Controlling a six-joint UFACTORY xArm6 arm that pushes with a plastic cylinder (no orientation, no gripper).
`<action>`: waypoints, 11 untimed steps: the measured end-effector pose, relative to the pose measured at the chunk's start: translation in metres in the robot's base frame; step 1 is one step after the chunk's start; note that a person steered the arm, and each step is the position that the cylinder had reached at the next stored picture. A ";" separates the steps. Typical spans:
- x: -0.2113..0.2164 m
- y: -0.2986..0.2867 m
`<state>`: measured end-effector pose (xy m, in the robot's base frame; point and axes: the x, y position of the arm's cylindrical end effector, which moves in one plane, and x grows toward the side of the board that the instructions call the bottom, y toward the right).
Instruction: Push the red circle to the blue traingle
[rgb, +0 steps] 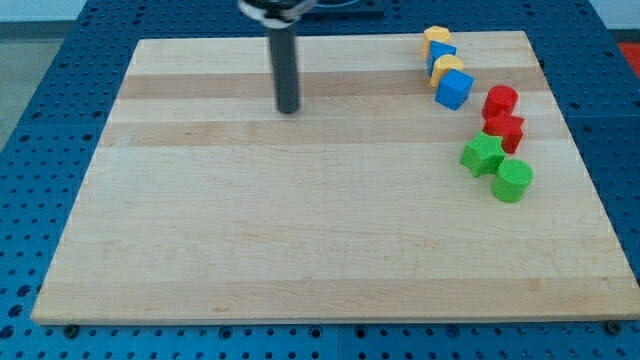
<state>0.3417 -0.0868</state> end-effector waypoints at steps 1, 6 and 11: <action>0.000 -0.057; 0.057 0.147; 0.007 0.246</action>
